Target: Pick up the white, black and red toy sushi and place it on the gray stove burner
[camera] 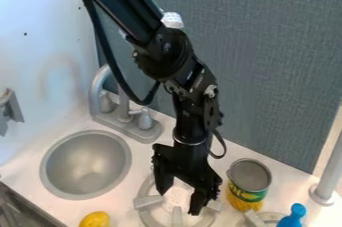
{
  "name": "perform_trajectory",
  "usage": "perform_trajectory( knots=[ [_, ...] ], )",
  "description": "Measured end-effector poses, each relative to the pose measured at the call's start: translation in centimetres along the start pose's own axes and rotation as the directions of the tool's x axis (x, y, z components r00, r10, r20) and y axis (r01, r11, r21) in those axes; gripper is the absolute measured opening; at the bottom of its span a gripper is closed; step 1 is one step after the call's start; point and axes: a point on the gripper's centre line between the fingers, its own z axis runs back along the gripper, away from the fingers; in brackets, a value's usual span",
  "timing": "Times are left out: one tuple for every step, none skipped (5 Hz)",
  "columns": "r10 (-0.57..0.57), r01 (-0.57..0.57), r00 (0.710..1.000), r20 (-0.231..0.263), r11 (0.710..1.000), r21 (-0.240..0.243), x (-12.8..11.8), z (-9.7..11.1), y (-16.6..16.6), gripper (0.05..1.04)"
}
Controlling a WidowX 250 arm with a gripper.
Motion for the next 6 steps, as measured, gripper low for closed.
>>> perform_trajectory(
  knots=[
    [-0.004, 0.004, 0.999, -0.032, 1.0, 0.002, -0.4, -0.9, 0.1, 1.001],
    [-0.074, 0.072, 0.996, -0.058, 0.997, -0.042, -0.8, -1.0, -0.6, 1.001],
    [-0.129, 0.124, 0.991, -0.043, 0.988, -0.095, -0.7, -1.0, -1.5, 1.001],
    [-0.176, 0.17, 0.984, -0.028, 0.975, -0.144, -1.4, -1.5, -2.6, 1.001],
    [-0.196, 0.185, 0.978, -0.077, 0.975, -0.126, -2.2, -2.9, -3.5, 1.001],
    [-0.21, 0.197, 0.97, -0.124, 0.974, -0.113, -2.7, -4.2, -4.0, 1.001]
  ],
)
